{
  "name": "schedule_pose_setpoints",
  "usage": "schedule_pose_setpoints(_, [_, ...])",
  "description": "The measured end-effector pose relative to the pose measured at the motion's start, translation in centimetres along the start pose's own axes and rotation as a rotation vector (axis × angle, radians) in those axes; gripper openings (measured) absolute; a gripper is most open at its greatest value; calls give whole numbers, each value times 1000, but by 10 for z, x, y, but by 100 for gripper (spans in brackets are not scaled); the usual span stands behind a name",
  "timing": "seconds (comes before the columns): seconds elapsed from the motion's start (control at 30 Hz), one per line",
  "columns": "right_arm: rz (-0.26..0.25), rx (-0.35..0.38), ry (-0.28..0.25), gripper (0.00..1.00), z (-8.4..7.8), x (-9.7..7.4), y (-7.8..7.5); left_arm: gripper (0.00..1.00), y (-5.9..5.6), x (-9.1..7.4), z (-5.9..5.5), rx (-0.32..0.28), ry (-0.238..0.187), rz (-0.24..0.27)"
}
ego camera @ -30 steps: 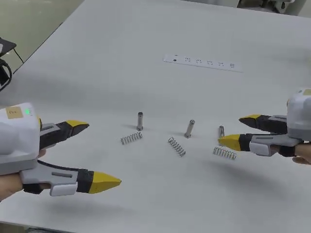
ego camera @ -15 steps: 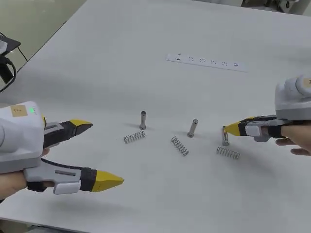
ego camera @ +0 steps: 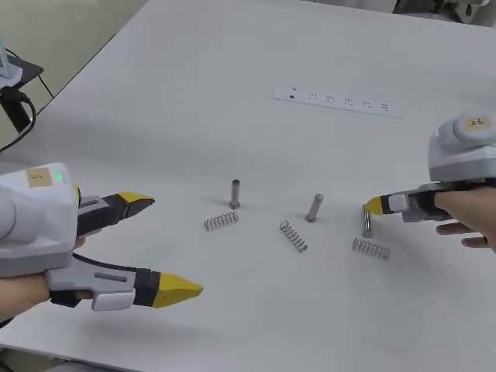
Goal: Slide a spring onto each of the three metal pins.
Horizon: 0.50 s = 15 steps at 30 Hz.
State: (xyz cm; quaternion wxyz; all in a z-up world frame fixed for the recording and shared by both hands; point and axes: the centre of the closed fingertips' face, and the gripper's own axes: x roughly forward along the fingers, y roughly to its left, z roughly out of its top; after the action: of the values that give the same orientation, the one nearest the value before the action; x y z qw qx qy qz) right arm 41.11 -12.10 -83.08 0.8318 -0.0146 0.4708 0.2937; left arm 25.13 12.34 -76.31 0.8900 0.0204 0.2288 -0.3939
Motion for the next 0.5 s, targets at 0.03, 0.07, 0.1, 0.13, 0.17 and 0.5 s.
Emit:
schedule_pose_setpoints(0.03, [-6, 3, 9, 13, -1, 2, -1, 88, 0, 0, -1, -1, 3, 1])
schedule_pose_setpoints(0.07, [-10, 1, 15, 13, -2, 3, -1, 88, 0, -1, -1, -1, 3, 0])
schedule_pose_setpoints(0.1, [-17, 6, 27, 13, -3, 4, -3, 87, 0, -1, -1, -4, 1, -1])
schedule_pose_setpoints(0.13, [-18, 9, 35, 14, -4, 5, -3, 87, 0, -2, 0, -6, -3, -1])
schedule_pose_setpoints(0.17, [-17, 10, 41, 13, -5, 6, -3, 87, 0, -2, 0, -7, -5, 0])
schedule_pose_setpoints(0.5, [-54, 12, 90, 11, -13, 11, 1, 86, -2, -1, 0, -10, -5, -8])
